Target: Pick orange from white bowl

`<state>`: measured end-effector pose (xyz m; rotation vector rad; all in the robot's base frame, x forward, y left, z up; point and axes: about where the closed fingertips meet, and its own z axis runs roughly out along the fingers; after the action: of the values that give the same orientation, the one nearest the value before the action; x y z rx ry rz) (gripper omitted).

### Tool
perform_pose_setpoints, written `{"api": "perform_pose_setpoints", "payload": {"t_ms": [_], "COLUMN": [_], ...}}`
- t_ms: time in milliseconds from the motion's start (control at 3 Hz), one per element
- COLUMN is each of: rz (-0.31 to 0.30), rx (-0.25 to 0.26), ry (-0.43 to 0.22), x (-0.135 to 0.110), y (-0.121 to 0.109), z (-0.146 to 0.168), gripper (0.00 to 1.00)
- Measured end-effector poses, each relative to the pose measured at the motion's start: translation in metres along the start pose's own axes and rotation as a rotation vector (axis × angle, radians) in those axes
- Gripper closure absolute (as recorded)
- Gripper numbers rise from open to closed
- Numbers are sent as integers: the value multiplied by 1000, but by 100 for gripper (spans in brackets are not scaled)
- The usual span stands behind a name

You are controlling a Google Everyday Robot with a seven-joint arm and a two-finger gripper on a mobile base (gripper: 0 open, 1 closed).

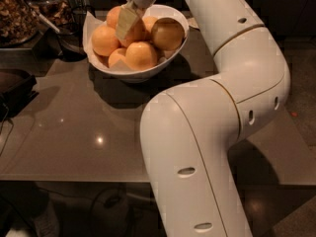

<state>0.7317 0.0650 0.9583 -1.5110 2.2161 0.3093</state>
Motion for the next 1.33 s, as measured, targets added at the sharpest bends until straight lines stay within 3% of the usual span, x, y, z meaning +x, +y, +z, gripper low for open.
{"api": "perform_pose_setpoints", "payload": {"t_ms": [333, 1000, 1333], "rz": [-24, -145, -149], "rx": [13, 31, 31], "ry": [-65, -250, -254], "x": [-14, -52, -53], "y": [0, 18, 19], "z": [-9, -59, -59], "gripper": [100, 100, 100]}}
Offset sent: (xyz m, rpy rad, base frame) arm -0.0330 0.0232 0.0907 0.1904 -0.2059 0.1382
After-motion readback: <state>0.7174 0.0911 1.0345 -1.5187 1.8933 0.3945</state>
